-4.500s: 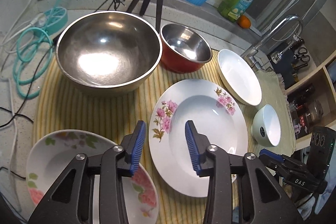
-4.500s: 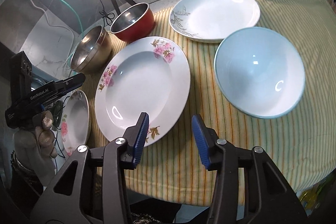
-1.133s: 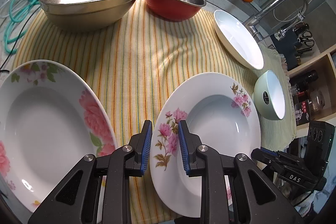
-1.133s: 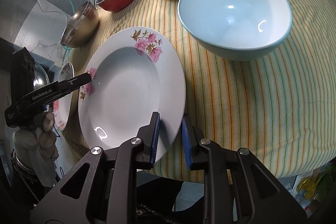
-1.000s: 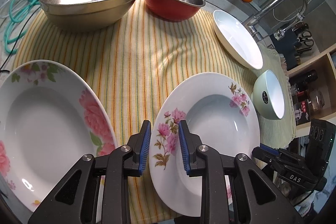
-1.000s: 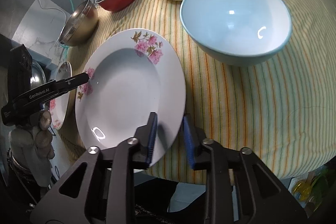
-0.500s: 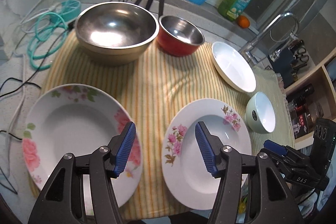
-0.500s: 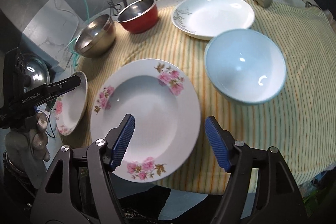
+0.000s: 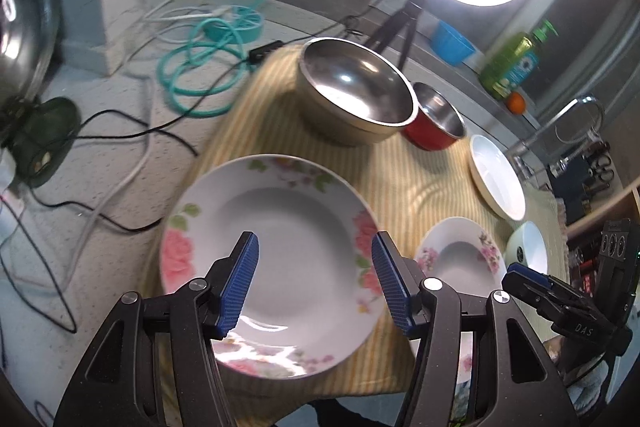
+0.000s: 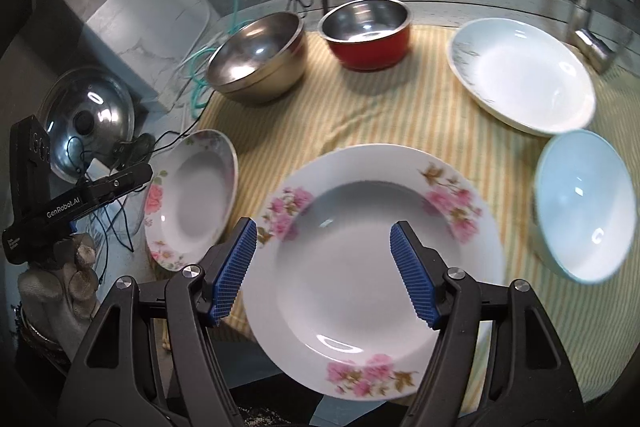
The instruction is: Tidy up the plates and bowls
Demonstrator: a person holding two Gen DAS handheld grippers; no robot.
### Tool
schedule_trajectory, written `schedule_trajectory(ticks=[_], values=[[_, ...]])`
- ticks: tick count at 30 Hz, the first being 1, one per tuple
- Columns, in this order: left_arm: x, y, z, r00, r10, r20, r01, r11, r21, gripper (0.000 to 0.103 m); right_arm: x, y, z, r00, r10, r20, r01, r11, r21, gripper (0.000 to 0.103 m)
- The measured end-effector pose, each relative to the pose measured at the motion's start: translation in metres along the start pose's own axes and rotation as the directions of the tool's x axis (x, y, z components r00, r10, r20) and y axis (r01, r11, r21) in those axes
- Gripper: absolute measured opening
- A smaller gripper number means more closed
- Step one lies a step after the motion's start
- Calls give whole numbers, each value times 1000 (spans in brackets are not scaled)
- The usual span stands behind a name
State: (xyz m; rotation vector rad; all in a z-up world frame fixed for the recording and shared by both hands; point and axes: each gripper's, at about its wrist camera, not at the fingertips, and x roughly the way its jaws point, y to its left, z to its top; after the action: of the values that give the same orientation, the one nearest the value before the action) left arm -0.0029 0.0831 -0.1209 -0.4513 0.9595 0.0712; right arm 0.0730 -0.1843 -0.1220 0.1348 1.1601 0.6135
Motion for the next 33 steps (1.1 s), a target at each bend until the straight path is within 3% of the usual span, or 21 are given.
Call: schedule_trajectory(ticks=[14,20,22,33], values=[[-3,64,-14,997,82,-6,-82,987,-138,58,57,48,25,993,78,-88,-84,994,-75,72],[4,82,-18,997,68,-28,-72,980,-186,55,80,58,30,987,93,-134,-105,991,-84,57],[5,84,-18,998,61,-34,-67,979,-193,50,86,61,31,984,98,-146,-111,990,-86,49],[17,90,-16,997,29,-69,-42,979,-200,34,117,65,35,970,116,-215,-130,990,-50,27]])
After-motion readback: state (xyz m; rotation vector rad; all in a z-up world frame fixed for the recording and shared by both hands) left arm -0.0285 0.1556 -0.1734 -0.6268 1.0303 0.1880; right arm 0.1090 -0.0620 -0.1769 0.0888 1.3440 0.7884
